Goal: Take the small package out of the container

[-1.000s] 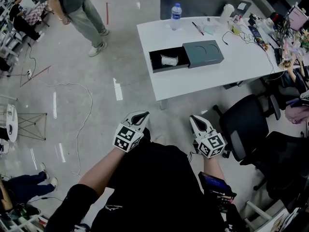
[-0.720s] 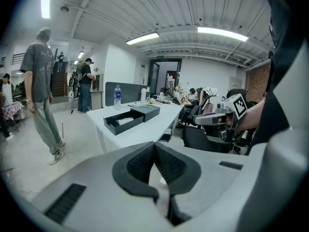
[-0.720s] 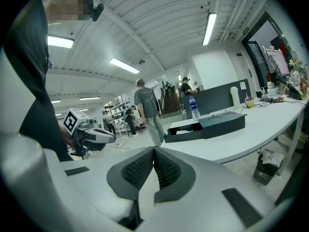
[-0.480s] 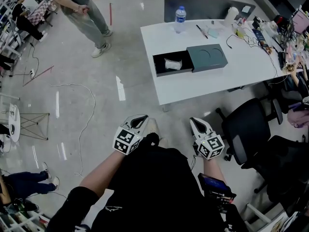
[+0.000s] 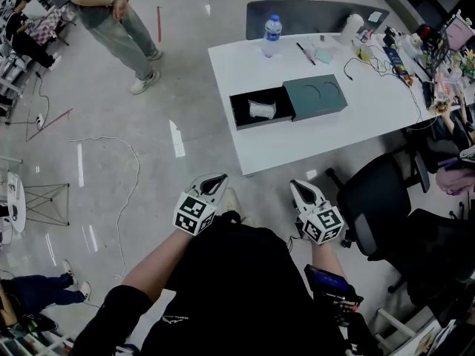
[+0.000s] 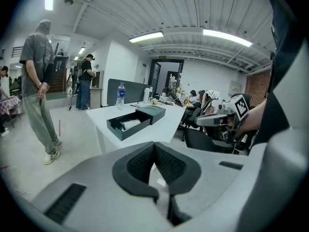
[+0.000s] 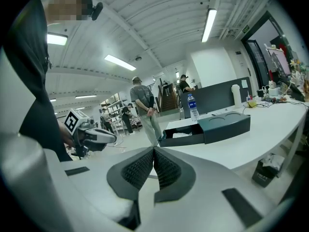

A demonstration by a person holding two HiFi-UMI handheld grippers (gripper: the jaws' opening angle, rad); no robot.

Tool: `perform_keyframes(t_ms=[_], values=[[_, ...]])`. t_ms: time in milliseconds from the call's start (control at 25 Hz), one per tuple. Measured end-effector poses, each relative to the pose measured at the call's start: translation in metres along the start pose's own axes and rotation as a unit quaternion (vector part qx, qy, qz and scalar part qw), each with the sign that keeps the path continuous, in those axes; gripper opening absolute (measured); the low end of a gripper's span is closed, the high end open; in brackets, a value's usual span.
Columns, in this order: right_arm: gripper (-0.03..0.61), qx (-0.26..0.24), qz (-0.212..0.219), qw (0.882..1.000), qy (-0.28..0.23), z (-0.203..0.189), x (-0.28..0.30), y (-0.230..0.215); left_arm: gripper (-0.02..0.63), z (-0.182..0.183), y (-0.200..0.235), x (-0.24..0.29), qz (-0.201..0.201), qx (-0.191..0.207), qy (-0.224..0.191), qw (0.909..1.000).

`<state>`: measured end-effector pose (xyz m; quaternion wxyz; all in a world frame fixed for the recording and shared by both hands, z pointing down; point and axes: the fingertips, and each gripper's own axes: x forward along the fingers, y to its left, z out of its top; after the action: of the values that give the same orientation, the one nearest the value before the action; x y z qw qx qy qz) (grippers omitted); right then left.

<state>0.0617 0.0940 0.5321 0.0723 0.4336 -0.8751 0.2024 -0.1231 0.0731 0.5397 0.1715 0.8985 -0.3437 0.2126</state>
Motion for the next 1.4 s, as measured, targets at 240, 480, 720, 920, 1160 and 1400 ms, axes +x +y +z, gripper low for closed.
perform_keyframes(t_ms=[240,480,720,920,1160,1400], values=[[0.026,-0.007,-0.015,1.000,-0.002,0.026,0.026,-0.015,0.008,0.018,0.029,0.018,-0.012,-0.002,-0.004,0.9999],[0.026,-0.012,-0.030,0.999,-0.002,0.040,0.049,-0.019,0.008,0.028,0.055,0.026,-0.025,0.000,-0.008,0.9996],[0.026,-0.017,-0.040,0.999,-0.002,0.049,0.065,-0.021,0.008,0.028,0.078,0.032,-0.030,-0.006,-0.009,0.9995],[0.026,-0.022,-0.044,0.999,0.004,0.055,0.071,-0.028,0.008,0.028,0.082,0.040,-0.039,-0.011,-0.007,0.9992],[0.026,-0.030,-0.037,0.999,0.004,0.064,0.082,-0.044,0.008,0.028,0.079,0.053,-0.045,-0.012,0.008,0.9989],[0.026,-0.018,-0.021,1.000,0.002,0.071,0.095,-0.061,0.008,0.046,0.083,0.068,-0.036,-0.012,0.018,0.9991]])
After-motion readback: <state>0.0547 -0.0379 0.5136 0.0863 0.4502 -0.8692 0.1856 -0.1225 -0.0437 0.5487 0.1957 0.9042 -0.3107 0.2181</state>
